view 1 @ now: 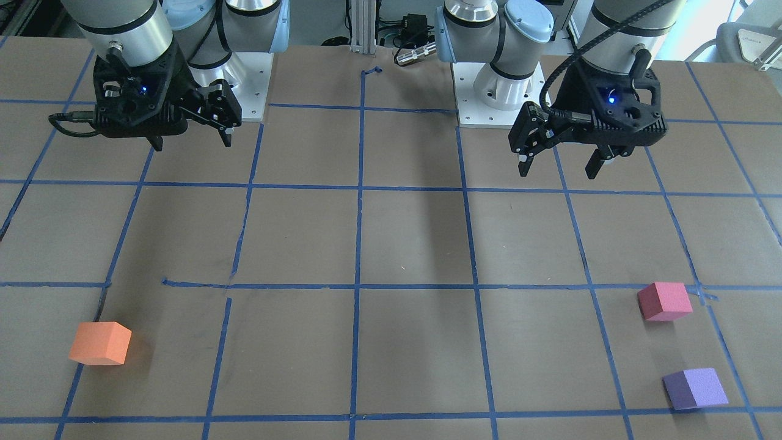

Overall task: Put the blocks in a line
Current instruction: 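Move the right gripper over the orange cube and lower it, then close the right gripper on the orange cube, then carry the orange cube with the right gripper toward the table's middle, then open the right gripper to release the orange cube and raise it, then reach the left gripper to the orange cube and grasp it while the right arm withdraws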

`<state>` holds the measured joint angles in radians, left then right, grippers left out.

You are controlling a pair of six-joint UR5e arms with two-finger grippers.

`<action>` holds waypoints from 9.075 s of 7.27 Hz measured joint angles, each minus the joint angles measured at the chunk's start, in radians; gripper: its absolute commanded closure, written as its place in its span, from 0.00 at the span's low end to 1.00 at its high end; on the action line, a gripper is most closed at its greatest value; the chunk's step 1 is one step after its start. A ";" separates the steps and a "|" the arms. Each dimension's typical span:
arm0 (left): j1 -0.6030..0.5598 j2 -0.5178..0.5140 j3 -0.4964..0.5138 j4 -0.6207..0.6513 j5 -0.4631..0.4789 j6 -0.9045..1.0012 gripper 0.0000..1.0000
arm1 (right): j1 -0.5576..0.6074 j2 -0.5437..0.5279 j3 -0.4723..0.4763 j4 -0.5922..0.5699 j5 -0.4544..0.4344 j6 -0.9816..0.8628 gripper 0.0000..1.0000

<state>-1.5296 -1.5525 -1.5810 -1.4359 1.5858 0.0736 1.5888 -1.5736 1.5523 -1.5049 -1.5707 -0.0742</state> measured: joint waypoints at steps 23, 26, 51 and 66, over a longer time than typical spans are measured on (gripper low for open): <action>-0.003 0.001 -0.020 0.004 0.000 -0.021 0.00 | -0.327 0.603 0.025 -0.736 0.015 -0.363 0.53; -0.003 -0.002 -0.020 0.010 -0.001 -0.021 0.00 | -0.327 0.606 0.016 -0.728 0.025 -0.291 1.00; -0.007 0.002 -0.024 0.005 0.000 -0.020 0.00 | 0.323 0.822 -0.377 -0.632 0.014 0.394 0.00; -0.006 0.015 -0.043 0.008 0.070 -0.001 0.00 | -0.002 0.314 -0.281 -0.099 -0.021 -0.031 0.00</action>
<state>-1.5356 -1.5371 -1.6241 -1.4277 1.6561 0.0728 1.5870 -1.2599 1.2709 -1.6038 -1.5916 -0.1052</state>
